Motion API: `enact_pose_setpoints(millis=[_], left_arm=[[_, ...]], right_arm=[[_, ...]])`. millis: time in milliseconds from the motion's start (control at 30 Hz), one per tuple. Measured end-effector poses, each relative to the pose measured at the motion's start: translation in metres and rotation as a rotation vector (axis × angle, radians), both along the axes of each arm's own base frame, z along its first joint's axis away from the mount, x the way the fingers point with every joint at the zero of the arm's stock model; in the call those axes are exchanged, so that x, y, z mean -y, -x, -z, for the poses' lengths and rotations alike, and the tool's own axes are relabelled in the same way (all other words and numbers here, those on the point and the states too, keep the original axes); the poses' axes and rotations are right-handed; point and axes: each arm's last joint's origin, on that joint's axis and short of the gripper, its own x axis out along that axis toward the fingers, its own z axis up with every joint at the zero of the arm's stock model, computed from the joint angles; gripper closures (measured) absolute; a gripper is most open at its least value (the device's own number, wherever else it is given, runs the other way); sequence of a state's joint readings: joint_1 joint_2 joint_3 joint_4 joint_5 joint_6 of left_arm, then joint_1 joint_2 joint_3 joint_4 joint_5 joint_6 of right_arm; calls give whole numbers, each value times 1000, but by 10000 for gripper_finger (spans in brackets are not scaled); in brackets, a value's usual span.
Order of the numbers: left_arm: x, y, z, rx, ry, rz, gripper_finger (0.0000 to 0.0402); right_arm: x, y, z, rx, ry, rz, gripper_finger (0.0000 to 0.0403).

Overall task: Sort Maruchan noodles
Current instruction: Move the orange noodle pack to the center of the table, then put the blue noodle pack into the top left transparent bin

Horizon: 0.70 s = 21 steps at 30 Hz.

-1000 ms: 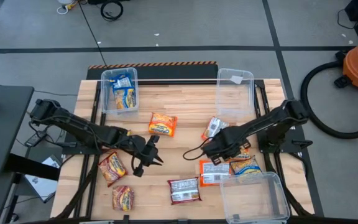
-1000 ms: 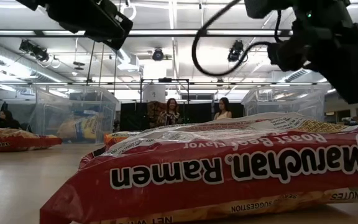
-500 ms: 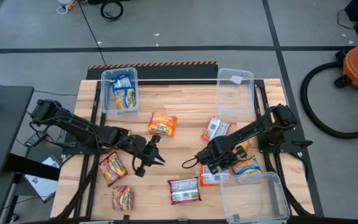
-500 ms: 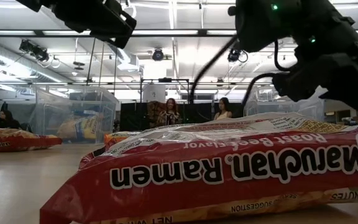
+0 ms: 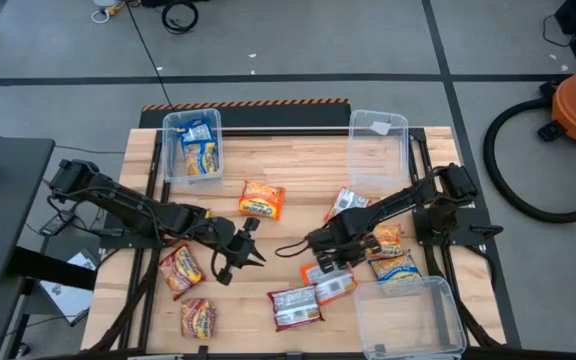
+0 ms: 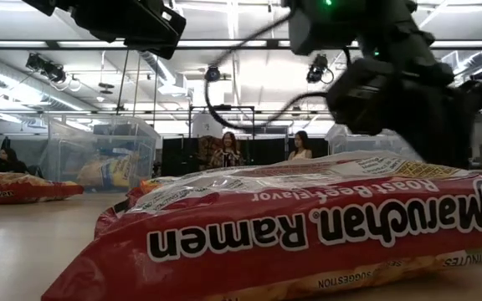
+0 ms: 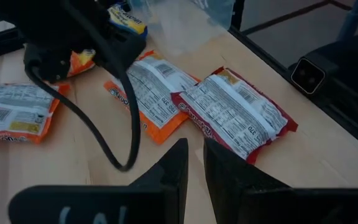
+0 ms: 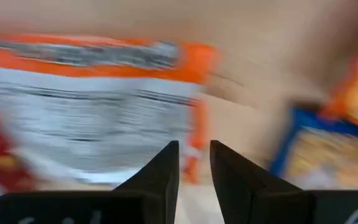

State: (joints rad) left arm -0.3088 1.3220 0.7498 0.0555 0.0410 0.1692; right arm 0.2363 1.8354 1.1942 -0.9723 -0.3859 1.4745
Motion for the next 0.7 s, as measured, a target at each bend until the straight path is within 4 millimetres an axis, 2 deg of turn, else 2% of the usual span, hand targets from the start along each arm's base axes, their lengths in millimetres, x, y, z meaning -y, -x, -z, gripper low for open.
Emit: enact_pose_setpoints(millis=[133, 333, 500, 700], left_arm=[[1, 1, 1, -11, 2, 2, 345], [8, 6, 6, -60, -2, 26, 345], [16, 9, 5, -55, 6, 51, 345], [20, 10, 5, -45, 9, 68, 345]], right_arm=[[1, 9, 3, -117, 12, 1, 297], [2, 12, 8, -186, 76, 45, 281], [-1, 24, 15, -350, 124, 11, 274], [-4, 20, 28, -361, 127, -3, 265]])
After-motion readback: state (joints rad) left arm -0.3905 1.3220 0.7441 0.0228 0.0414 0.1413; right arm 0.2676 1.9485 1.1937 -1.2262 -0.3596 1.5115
